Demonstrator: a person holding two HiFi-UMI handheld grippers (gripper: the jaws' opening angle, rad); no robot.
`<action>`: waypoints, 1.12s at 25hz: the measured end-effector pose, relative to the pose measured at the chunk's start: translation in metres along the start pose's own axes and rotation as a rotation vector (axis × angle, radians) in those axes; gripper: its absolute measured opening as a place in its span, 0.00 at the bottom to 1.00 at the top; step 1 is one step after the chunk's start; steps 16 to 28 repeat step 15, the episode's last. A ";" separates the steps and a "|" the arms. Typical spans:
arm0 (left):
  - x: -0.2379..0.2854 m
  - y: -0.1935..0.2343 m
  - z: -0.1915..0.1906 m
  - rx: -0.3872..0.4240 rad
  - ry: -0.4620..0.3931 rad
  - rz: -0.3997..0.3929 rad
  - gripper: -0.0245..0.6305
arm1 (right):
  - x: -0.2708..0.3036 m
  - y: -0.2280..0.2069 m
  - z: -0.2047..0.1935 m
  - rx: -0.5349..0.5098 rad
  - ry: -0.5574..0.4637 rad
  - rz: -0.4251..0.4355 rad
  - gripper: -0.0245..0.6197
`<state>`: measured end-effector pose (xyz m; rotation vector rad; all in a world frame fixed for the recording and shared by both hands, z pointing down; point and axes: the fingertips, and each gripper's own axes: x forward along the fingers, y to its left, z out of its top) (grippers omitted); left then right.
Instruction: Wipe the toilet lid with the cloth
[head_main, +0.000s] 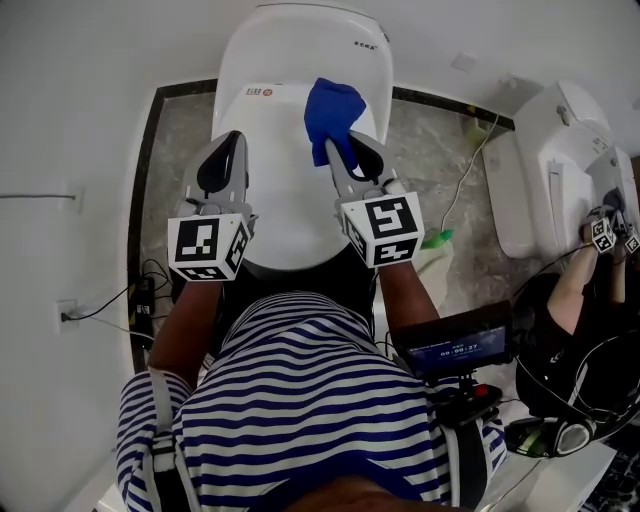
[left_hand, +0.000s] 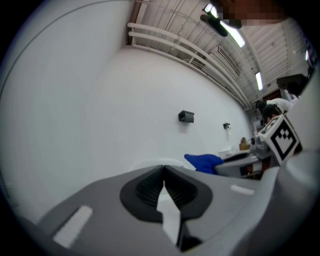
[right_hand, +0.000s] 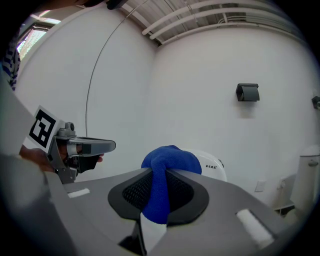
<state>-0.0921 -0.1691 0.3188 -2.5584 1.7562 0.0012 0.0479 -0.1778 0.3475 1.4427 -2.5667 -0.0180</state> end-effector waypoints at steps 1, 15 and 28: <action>-0.001 0.000 0.002 0.001 0.001 0.000 0.04 | -0.001 0.001 0.001 0.001 0.000 0.000 0.14; -0.009 0.002 0.010 0.006 -0.007 0.001 0.04 | -0.006 0.008 0.010 0.001 -0.011 0.003 0.14; -0.009 0.002 0.010 0.006 -0.007 0.001 0.04 | -0.006 0.008 0.010 0.001 -0.011 0.003 0.14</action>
